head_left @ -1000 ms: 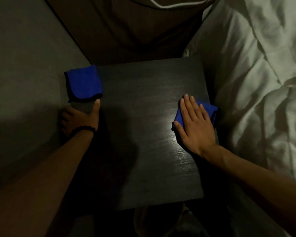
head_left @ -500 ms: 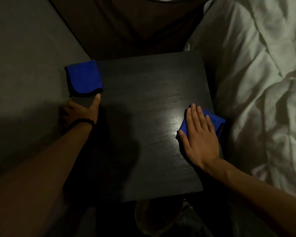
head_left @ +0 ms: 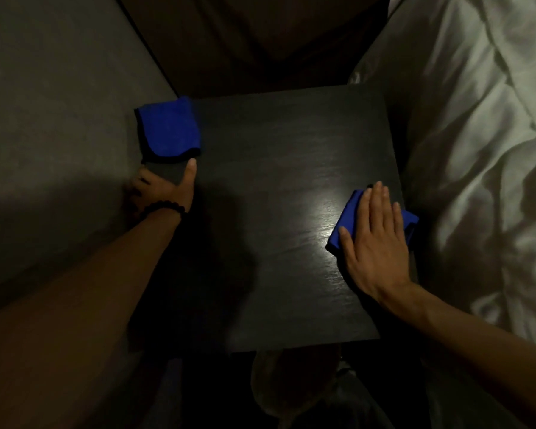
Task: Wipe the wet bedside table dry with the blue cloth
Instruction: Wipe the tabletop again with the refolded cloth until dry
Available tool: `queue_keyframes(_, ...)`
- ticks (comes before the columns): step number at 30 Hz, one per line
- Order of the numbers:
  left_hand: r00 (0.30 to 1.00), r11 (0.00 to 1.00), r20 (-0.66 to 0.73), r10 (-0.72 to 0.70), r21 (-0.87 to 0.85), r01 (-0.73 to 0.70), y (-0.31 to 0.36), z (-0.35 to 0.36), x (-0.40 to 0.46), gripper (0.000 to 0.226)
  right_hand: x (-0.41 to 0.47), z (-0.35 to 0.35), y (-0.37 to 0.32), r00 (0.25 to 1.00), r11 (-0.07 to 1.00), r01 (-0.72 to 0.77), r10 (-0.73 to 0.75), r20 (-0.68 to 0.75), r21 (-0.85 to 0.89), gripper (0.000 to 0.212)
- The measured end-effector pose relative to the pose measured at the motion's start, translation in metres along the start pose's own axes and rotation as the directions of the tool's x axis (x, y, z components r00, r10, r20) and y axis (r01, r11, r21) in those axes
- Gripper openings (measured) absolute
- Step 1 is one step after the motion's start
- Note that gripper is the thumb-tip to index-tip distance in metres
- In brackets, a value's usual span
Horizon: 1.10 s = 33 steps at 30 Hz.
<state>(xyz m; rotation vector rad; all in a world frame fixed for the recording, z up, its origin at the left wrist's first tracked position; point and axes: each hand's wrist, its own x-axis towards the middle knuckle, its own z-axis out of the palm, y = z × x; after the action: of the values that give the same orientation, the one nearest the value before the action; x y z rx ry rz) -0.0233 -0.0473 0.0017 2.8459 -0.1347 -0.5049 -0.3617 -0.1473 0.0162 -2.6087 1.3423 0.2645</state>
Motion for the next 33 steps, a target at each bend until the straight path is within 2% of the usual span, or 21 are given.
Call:
queue_keyframes(4,0.994,0.998,0.097,-0.056,0.012,0.056,0.004,-0.007,0.000,0.108,0.000,0.008,-0.013,0.999,0.998,-0.036,0.035,-0.027,-0.046,0.082)
queue_keyframes(8,0.966,0.975,0.229,-0.118,-0.157,0.157,0.012,-0.015,0.004,0.113,-0.001,0.013,-0.017,0.999,0.998,0.011,-0.014,-0.046,-0.062,0.078)
queue_keyframes(10,0.954,0.964,0.266,-0.134,-0.187,0.188,0.012,-0.016,0.005,0.116,0.000,0.015,-0.024,0.998,0.996,0.038,-0.043,-0.055,-0.077,0.079)
queue_keyframes(24,0.945,0.976,0.292,-0.145,-0.114,0.185,0.009,-0.018,0.005,0.120,0.008,0.026,-0.073,0.960,0.959,0.250,-0.263,-0.092,-0.133,0.076)
queue_keyframes(33,0.939,0.973,0.313,-0.145,-0.128,0.192,0.012,-0.023,0.004,0.118,0.012,0.026,-0.113,0.927,0.929,0.352,-0.363,-0.095,-0.115,0.076)
